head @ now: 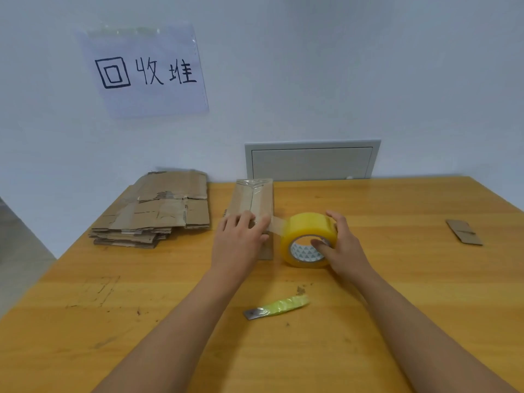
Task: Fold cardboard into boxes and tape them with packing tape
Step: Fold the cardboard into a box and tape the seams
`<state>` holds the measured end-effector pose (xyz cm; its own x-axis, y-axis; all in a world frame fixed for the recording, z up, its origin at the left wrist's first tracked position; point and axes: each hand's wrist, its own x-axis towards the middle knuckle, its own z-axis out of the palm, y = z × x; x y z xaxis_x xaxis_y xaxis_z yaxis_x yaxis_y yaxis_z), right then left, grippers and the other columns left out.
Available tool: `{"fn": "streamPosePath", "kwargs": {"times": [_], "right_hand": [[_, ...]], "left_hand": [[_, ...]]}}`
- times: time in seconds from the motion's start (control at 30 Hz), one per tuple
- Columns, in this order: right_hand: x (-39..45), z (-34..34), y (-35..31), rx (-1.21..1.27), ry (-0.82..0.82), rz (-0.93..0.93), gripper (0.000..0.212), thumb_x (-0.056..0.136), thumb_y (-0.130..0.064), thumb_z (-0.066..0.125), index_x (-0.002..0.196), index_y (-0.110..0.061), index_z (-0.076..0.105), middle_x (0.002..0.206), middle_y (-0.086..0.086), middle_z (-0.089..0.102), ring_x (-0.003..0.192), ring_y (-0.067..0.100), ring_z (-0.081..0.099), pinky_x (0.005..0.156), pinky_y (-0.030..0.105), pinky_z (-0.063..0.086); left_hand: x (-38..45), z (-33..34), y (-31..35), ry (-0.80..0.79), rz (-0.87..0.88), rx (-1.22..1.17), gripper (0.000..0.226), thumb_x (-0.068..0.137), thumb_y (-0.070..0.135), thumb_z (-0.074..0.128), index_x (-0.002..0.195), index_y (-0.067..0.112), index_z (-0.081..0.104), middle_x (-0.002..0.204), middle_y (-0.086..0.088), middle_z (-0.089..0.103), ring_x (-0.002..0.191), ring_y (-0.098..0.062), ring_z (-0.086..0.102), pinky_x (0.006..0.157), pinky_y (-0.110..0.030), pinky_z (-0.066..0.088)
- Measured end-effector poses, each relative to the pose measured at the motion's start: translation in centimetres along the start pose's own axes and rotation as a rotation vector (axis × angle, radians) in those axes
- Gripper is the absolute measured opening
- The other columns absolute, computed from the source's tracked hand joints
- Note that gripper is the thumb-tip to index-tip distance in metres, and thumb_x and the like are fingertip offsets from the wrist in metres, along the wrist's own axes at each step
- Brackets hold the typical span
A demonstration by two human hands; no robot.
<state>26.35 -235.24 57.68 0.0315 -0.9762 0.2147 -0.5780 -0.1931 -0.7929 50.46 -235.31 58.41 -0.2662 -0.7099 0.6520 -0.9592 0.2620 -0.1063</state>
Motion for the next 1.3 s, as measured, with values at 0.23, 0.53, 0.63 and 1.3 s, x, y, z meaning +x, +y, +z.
{"fn": "streamPosePath", "kwargs": {"times": [0.23, 0.53, 0.63, 1.3], "right_hand": [[0.4, -0.8, 1.3, -0.123, 0.182, -0.007, 0.054, 0.082, -0.003, 0.069, 0.131, -0.014, 0.047, 0.115, 0.008, 0.054, 0.108, 0.031, 0.052, 0.084, 0.031, 0.04], [-0.6, 0.2, 2.8, 0.156, 0.225, 0.253, 0.043, 0.091, -0.023, 0.069, 0.128, -0.018, 0.049, 0.093, -0.001, 0.059, 0.082, 0.022, 0.058, 0.07, 0.038, 0.046], [-0.5, -1.1, 3.0, 0.048, 0.315, 0.141, 0.034, 0.09, -0.02, 0.067, 0.123, -0.018, 0.059, 0.1, 0.002, 0.058, 0.087, 0.024, 0.057, 0.074, 0.036, 0.046], [-1.5, -2.0, 5.3, 0.017, 0.391, 0.254, 0.065, 0.091, -0.02, 0.067, 0.146, -0.017, 0.033, 0.13, 0.015, 0.057, 0.114, 0.039, 0.055, 0.086, 0.043, 0.047]], "left_hand": [[0.0, 0.3, -0.1, 0.015, -0.028, 0.008, 0.023, 0.09, 0.035, 0.07, 0.11, 0.026, 0.063, 0.101, -0.007, 0.063, 0.089, -0.031, 0.06, 0.08, -0.041, 0.047], [-0.1, 0.4, 0.5, 0.029, -0.055, 0.027, 0.04, 0.089, 0.027, 0.071, 0.127, 0.03, 0.062, 0.106, -0.014, 0.063, 0.092, -0.035, 0.059, 0.083, -0.045, 0.047], [0.2, 0.5, 0.4, 0.012, -0.08, 0.038, 0.04, 0.087, 0.026, 0.073, 0.126, 0.03, 0.063, 0.105, -0.014, 0.063, 0.093, -0.034, 0.059, 0.084, -0.044, 0.047], [0.6, 1.0, 0.0, -0.019, -0.151, 0.066, 0.03, 0.091, 0.019, 0.069, 0.119, 0.024, 0.062, 0.103, -0.015, 0.063, 0.093, -0.036, 0.059, 0.088, -0.046, 0.046]]}}
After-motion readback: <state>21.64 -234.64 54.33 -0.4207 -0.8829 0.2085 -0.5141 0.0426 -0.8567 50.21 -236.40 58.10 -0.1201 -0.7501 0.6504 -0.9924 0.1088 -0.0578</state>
